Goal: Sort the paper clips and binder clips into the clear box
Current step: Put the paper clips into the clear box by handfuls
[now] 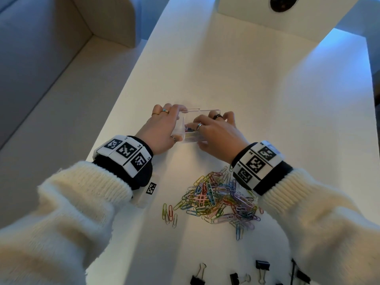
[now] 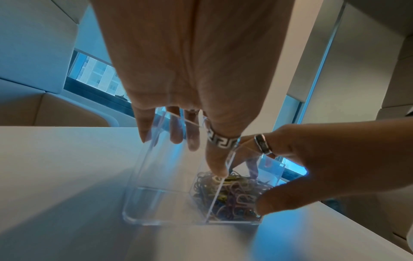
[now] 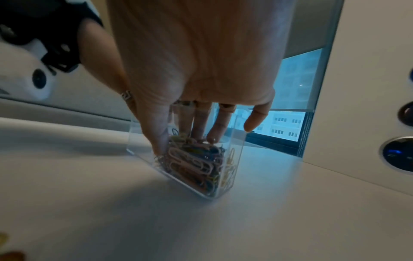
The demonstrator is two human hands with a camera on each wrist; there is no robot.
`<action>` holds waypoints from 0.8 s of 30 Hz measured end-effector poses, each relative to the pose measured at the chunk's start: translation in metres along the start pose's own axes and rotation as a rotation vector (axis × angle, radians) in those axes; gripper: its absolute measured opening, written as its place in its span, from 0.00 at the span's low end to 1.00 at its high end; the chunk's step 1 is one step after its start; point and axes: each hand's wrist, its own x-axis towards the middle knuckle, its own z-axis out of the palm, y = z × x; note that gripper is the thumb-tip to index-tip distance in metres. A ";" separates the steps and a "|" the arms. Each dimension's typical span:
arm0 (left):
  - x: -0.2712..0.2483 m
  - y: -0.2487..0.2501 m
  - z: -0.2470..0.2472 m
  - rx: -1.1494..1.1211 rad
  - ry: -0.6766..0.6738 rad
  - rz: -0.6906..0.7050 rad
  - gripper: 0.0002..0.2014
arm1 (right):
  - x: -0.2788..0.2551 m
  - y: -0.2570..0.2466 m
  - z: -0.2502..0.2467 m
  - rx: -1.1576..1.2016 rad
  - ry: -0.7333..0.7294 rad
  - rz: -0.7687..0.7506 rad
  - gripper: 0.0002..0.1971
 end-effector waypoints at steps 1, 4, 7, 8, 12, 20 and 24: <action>0.000 0.000 0.000 -0.001 0.001 0.000 0.32 | 0.001 -0.002 0.003 -0.029 -0.007 0.003 0.18; 0.000 -0.001 0.000 0.002 0.002 0.004 0.32 | 0.001 0.001 0.002 -0.103 0.029 0.029 0.12; 0.000 -0.002 0.001 -0.001 0.006 0.007 0.32 | -0.003 0.009 -0.003 -0.079 0.077 0.049 0.13; 0.000 -0.001 0.001 -0.003 0.007 0.006 0.32 | -0.005 0.012 -0.004 -0.023 0.088 0.057 0.13; 0.000 -0.001 0.001 0.005 0.006 0.007 0.32 | -0.012 0.019 -0.006 0.038 0.151 0.034 0.08; 0.002 -0.002 0.002 0.010 0.017 0.013 0.32 | -0.008 0.019 -0.007 0.284 0.086 0.069 0.15; 0.007 -0.002 0.003 0.007 0.033 0.014 0.33 | -0.026 0.034 -0.016 0.574 0.311 0.161 0.12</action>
